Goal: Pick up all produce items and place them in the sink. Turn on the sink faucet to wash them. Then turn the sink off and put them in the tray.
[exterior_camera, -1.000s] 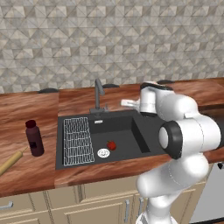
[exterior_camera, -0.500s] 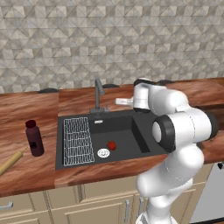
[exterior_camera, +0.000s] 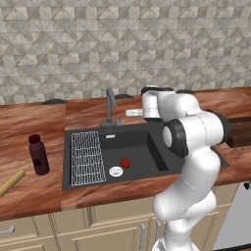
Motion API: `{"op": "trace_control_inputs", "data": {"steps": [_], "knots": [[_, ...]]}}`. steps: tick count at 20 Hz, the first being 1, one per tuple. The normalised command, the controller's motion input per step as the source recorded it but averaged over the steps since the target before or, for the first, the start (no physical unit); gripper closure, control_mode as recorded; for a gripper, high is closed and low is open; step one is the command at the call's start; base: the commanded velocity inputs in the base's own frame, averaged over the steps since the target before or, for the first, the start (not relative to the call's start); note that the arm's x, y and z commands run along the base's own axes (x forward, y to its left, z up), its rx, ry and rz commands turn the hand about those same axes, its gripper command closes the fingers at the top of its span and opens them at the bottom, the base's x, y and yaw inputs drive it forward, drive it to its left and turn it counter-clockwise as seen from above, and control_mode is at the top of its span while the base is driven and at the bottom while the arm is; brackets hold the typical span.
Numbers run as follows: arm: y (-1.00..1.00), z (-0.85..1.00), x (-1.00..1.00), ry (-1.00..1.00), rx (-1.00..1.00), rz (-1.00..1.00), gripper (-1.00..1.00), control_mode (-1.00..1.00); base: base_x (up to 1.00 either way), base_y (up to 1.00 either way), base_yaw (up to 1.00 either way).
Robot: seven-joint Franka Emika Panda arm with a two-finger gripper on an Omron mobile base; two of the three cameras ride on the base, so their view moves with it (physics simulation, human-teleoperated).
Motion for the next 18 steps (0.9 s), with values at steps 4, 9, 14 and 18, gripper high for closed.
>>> {"op": "trace_control_inputs", "data": {"steps": [4, 9, 14, 18], "knots": [[-0.02, -0.24, 0.30, 0.05, -0.03, 0.02, -1.00, -1.00, 0.00, 0.00, 0.00], [0.00, -0.01, 0.00, 0.00, 0.00, 0.00, -1.00, -1.00, 0.00, 0.00, 0.00], [0.00, -0.04, 0.00, 0.02, 0.00, 0.00, -1.00, -1.00, 0.00, 0.00, 0.00], [0.00, -0.30, 0.23, 0.15, 0.00, 0.00, -1.00, -1.00, 0.00, 0.00, 0.00]]}}
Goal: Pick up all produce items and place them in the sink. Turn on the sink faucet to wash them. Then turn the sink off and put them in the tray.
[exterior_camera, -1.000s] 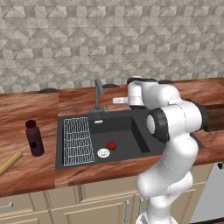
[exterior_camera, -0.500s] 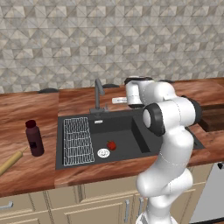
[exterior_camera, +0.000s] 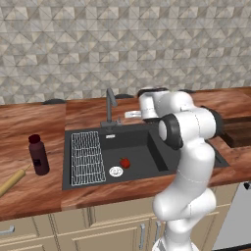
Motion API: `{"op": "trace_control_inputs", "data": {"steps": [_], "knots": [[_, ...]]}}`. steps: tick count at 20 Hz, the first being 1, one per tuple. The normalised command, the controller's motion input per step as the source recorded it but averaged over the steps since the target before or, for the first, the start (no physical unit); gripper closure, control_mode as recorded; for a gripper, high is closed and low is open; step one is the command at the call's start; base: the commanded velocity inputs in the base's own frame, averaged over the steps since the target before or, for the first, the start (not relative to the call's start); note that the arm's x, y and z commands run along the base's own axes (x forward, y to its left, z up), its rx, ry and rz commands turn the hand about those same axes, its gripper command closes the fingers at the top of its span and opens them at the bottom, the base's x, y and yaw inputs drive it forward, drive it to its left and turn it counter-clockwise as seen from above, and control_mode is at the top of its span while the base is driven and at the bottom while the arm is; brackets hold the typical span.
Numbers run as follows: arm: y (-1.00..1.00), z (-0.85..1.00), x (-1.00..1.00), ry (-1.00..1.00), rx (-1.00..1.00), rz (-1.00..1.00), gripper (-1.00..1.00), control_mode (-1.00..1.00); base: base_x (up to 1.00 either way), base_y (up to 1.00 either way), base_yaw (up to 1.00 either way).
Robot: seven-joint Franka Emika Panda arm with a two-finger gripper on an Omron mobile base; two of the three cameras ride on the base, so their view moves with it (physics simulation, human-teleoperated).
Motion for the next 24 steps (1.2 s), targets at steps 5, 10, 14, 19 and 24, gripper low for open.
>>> {"op": "trace_control_inputs", "data": {"steps": [5, 10, 14, 19, 24], "knots": [[0.00, -0.20, 0.36, 0.15, 0.00, 0.00, -1.00, -1.00, 0.00, 0.00, 0.00], [0.00, -0.04, 0.37, 0.08, 0.00, 0.00, -1.00, -1.00, 0.00, 0.00, 0.00], [0.00, -0.07, 0.16, 0.05, 0.00, 0.00, -1.00, -1.00, 0.00, 0.00, 0.00], [0.06, -0.25, 0.00, 0.05, -0.01, 0.00, -1.00, -1.00, 0.00, 0.00, 0.00], [0.14, -0.27, 0.02, 0.04, -0.02, 0.00, -1.00, -1.00, 0.00, 0.00, 0.00]]}}
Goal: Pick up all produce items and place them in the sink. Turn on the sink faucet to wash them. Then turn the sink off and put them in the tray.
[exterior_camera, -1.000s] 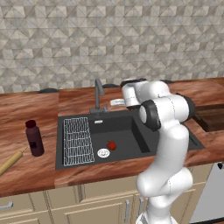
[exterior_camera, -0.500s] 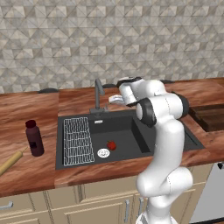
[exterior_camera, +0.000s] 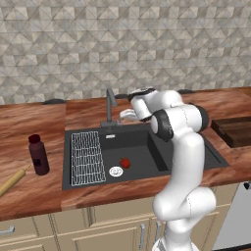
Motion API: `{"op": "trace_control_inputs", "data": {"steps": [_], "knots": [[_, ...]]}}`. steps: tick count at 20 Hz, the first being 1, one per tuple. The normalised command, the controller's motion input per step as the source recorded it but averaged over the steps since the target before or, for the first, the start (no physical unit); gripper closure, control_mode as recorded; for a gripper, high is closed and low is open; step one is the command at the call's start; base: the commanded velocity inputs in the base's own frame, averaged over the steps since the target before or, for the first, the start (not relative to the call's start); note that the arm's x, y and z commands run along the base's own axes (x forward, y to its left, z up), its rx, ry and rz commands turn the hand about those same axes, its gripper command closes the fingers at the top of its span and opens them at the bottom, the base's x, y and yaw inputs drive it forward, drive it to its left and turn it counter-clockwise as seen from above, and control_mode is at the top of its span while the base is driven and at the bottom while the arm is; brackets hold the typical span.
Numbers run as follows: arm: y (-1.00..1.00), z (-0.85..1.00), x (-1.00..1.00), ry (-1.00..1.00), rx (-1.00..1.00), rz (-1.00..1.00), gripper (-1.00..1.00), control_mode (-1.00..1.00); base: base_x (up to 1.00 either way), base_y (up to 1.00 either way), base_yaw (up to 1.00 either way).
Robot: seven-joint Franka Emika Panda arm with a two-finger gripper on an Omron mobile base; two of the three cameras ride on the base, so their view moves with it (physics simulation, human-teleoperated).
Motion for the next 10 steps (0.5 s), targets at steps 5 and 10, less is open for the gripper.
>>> {"op": "trace_control_inputs", "data": {"steps": [5, 10], "knots": [[0.25, -0.14, 0.07, 0.01, -0.01, 0.00, -1.00, -1.00, 0.00, 0.00, 0.00], [0.12, -0.01, 0.12, 0.00, 0.00, 0.00, -1.00, -1.00, 0.00, 0.00, 0.00]]}}
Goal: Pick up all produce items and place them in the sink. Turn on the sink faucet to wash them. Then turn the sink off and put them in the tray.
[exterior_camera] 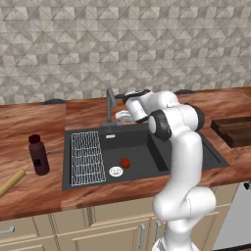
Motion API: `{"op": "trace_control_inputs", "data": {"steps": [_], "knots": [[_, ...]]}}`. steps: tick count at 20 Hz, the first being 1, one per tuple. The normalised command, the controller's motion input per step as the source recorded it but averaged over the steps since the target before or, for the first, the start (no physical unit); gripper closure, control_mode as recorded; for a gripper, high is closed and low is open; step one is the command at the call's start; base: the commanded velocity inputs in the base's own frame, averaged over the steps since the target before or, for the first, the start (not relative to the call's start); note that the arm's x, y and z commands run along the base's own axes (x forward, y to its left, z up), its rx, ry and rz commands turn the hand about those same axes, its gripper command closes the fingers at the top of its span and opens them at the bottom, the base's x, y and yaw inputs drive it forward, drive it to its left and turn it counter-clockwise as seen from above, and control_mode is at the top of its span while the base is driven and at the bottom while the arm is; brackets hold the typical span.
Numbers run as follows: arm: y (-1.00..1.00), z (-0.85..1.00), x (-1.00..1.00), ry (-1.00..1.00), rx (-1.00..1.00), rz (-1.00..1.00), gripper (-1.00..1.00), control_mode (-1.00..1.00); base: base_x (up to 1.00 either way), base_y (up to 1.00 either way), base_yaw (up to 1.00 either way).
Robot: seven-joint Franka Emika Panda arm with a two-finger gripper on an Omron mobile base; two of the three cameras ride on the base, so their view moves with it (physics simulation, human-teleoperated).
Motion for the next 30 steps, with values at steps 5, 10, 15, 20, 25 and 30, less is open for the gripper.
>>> {"op": "trace_control_inputs", "data": {"steps": [5, 10, 15, 20, 25, 30], "knots": [[0.00, 0.00, 0.18, -0.01, 0.00, 0.00, -1.00, -1.00, 0.00, 0.00, 0.00], [0.00, -0.03, 0.36, 0.00, 0.00, 0.00, -1.00, -1.00, 0.00, 0.00, 0.00], [0.00, -0.14, 0.38, 0.00, 0.00, 0.00, -1.00, -1.00, 0.00, 0.00, 0.00], [0.00, -0.17, 0.37, 0.00, 0.00, 0.00, -1.00, -1.00, 0.00, 0.00, 0.00], [0.00, -0.17, 0.28, 0.00, 0.00, 0.00, -1.00, -1.00, 0.00, 0.00, 0.00], [0.01, -0.16, 0.13, 0.00, 0.00, 0.00, -1.00, -1.00, 0.00, 0.00, 0.00]]}}
